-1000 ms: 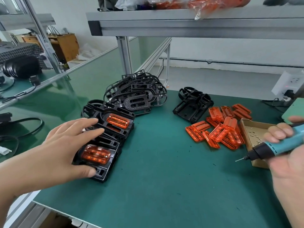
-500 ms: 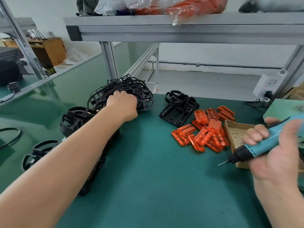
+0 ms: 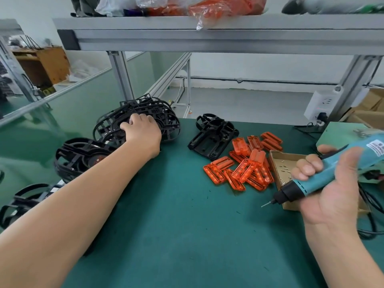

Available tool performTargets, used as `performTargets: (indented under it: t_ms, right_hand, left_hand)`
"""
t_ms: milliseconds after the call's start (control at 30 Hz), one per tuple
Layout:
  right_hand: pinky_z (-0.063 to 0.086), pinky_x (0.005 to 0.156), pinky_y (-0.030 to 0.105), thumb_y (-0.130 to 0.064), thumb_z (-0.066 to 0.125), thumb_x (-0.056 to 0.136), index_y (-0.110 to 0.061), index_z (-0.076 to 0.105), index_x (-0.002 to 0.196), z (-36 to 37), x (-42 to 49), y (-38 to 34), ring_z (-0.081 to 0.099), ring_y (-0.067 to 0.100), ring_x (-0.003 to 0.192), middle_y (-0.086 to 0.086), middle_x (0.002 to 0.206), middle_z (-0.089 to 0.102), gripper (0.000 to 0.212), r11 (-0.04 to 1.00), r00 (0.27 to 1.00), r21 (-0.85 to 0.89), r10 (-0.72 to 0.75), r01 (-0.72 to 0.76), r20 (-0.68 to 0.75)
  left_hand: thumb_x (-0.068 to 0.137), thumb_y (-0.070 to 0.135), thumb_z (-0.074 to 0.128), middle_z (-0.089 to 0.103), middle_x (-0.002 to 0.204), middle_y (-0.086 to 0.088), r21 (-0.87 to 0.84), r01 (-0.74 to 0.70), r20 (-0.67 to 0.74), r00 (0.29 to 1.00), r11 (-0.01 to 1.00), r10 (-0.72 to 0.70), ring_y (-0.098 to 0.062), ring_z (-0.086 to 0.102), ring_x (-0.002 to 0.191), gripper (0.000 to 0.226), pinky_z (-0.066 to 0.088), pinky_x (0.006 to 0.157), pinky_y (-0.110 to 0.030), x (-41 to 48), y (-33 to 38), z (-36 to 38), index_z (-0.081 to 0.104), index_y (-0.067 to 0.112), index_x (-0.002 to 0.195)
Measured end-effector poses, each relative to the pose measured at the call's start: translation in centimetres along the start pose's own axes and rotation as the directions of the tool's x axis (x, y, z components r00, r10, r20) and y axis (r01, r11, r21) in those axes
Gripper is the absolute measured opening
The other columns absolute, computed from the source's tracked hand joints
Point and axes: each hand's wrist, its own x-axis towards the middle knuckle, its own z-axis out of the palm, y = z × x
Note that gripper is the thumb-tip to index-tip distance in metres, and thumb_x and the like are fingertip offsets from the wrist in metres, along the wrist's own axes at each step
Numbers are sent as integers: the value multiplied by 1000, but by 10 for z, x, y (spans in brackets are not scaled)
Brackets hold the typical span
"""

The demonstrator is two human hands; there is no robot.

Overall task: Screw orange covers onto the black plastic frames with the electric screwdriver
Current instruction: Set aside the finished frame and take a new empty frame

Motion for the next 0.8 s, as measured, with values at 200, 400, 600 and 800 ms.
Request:
performTargets:
  t_ms: [200, 400, 600, 800]
  right_hand:
    - [41, 59, 18, -67, 59, 94, -24, 63, 98, 0, 0, 1, 45, 8, 63, -8, 73, 42, 43, 1000, 1000, 17, 8, -8, 10]
    - [41, 59, 18, -67, 60, 94, -24, 62, 98, 1, 0, 0, 45, 8, 63, -8, 73, 42, 43, 1000, 1000, 25, 13, -13, -16]
    - [41, 59, 19, -67, 62, 93, -24, 63, 96, 0, 2, -2, 44, 10, 64, -6, 74, 41, 43, 1000, 999, 28, 7, -6, -35]
    - [41, 60, 20, -65, 56, 100, -24, 65, 97, -5, 4, -1, 45, 10, 65, -7, 74, 42, 43, 1000, 1000, 29, 11, -10, -23]
  left_hand:
    - [84, 7, 68, 45, 127, -18, -101, -71, -120, 991, 992, 59, -39, 52, 110, 47, 45, 79, -48, -12, -4, -15, 51, 3, 128]
    - [98, 15, 63, 57, 112, -11, -314, -352, -305, 917, 882, 258, -37, 65, 102, 23, 46, 70, -42, -44, 6, -38, 58, 13, 120]
    - [100, 24, 64, 64, 117, 1, -571, -520, -317, 854, 635, 413, -27, 61, 115, 34, 51, 93, -42, -88, 34, -41, 62, 31, 133]
    - [100, 31, 66, 69, 124, 16, -732, -498, -318, 853, 464, 413, -13, 63, 116, 33, 52, 101, -42, -92, 38, -33, 64, 38, 132]
